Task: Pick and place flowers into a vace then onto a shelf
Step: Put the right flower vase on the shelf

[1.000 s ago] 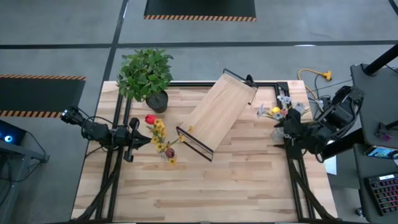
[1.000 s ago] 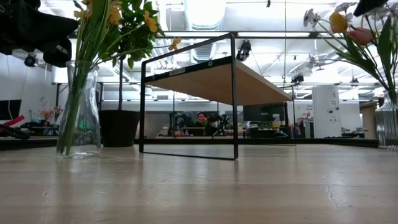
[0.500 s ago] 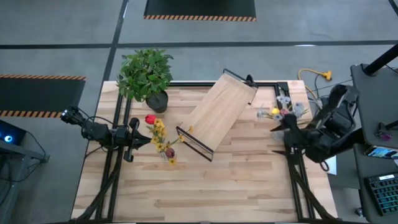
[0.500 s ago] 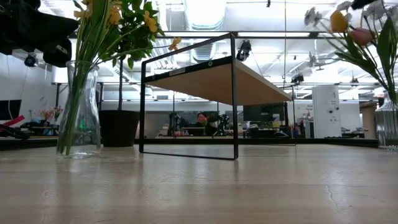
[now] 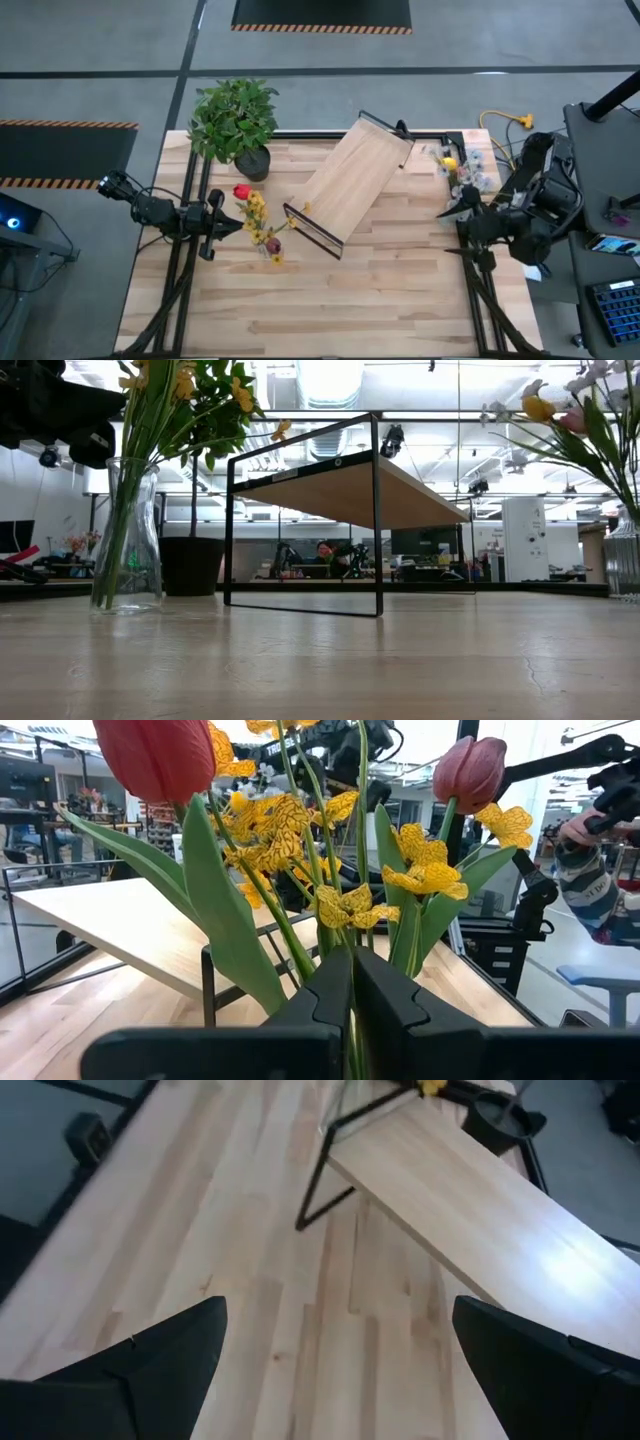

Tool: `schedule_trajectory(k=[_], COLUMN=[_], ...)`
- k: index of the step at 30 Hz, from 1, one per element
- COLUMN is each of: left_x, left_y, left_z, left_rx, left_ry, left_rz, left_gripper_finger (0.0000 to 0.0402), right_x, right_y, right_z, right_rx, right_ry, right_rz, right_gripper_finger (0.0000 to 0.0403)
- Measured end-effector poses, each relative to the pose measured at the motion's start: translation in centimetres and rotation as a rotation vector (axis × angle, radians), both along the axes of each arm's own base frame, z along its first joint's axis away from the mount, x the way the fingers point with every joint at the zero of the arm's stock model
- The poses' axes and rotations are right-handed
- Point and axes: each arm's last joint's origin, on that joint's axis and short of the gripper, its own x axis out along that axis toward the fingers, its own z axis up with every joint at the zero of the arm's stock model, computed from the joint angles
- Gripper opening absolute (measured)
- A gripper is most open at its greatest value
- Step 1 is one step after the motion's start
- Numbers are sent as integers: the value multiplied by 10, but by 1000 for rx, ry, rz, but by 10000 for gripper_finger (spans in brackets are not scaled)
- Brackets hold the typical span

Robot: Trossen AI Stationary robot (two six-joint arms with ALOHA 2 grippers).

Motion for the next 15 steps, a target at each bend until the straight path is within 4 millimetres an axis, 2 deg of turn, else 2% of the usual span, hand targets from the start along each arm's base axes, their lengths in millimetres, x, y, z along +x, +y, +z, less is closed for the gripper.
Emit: schedule_trajectory(k=[7,15], left_x=[0,0], left_y=[0,0], left_z=[0,0], left_rx=[0,0], left_ry=[0,0], left_rz=[-1,0], left_gripper_finger=[0,0], right_x=[0,1], right_y=[6,7], right_z=[15,7], right_rx=[60,41], right_ry=[-65,-43], right_rz=[63,56], right_gripper_finger=[379,379])
